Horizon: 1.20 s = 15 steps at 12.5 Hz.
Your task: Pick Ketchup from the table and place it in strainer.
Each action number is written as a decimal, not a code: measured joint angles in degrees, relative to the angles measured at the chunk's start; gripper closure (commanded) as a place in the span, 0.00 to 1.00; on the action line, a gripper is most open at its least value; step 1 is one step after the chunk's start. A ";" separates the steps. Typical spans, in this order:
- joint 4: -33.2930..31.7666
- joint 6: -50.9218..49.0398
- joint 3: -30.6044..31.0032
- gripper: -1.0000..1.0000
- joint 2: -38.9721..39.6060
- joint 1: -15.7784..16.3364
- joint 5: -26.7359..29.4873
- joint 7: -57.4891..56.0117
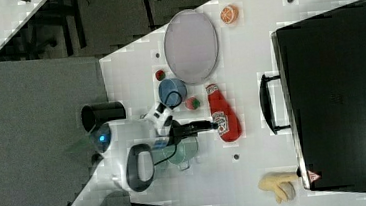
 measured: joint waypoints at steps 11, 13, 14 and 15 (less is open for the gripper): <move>-0.67 16.98 0.13 0.39 12.50 0.10 -2.21 -1.45; -0.78 17.49 0.05 0.40 12.16 0.21 -2.18 -1.45; -0.45 17.60 -0.17 0.40 12.02 0.34 -2.27 -1.45; 0.22 17.54 -0.01 0.40 11.94 0.24 -2.31 -1.45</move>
